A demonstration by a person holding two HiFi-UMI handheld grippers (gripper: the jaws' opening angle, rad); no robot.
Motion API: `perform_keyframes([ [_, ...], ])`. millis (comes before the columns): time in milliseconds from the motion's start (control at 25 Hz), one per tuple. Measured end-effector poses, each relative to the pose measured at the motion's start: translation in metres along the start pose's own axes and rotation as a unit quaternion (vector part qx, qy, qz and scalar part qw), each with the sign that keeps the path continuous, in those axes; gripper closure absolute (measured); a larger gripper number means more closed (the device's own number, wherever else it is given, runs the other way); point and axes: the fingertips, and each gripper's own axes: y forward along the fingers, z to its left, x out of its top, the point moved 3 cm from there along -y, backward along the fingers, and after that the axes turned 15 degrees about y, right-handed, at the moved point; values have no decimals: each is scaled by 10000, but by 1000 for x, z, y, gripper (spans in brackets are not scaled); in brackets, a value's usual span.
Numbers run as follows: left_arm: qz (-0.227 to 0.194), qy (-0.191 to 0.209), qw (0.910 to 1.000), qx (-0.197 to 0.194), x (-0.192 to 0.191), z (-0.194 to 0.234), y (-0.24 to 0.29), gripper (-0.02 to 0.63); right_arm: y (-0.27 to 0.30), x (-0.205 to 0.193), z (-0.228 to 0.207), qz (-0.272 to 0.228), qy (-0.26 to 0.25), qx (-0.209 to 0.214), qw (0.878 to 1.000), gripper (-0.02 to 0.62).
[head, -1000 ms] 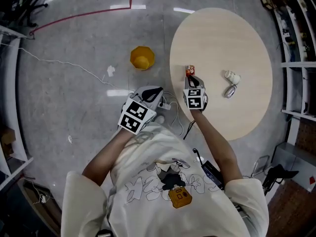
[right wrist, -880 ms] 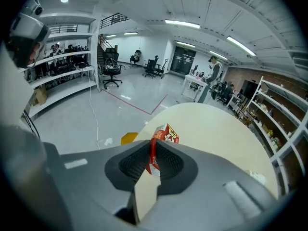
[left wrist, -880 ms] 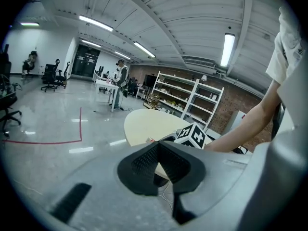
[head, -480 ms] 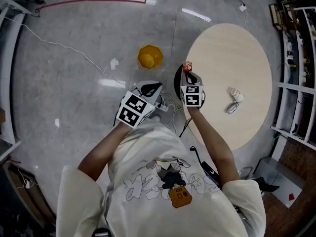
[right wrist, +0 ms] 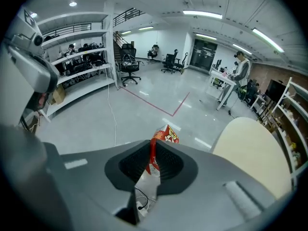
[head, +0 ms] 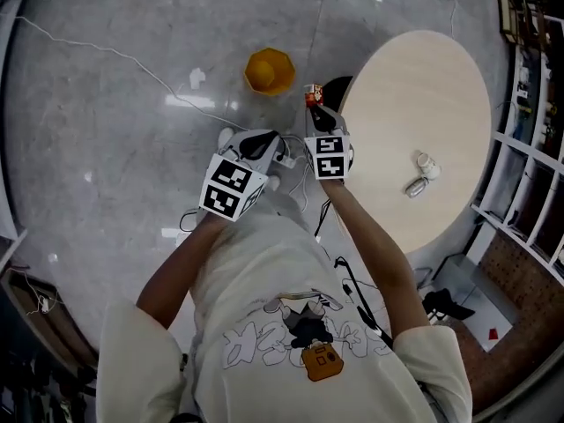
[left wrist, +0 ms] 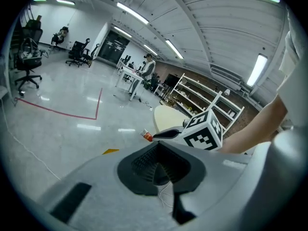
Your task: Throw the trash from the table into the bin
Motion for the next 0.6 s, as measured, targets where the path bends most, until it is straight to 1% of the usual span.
perform_keyframes([
  [160,112,-111,9998,108,-11,37,32,600,29,8,5,173,35,101,9998,552],
  [320,246,-20,9995,218,-31,77,82,600,72,3,2,360,218,181,9989,552],
  [480,525,72,9984,186,-72,111,133,600,121,-18,0,588,578,193,9964,552],
  [600,747,158,9970,158,-110,135,169,600,162,-38,1,698,793,189,9942,552],
])
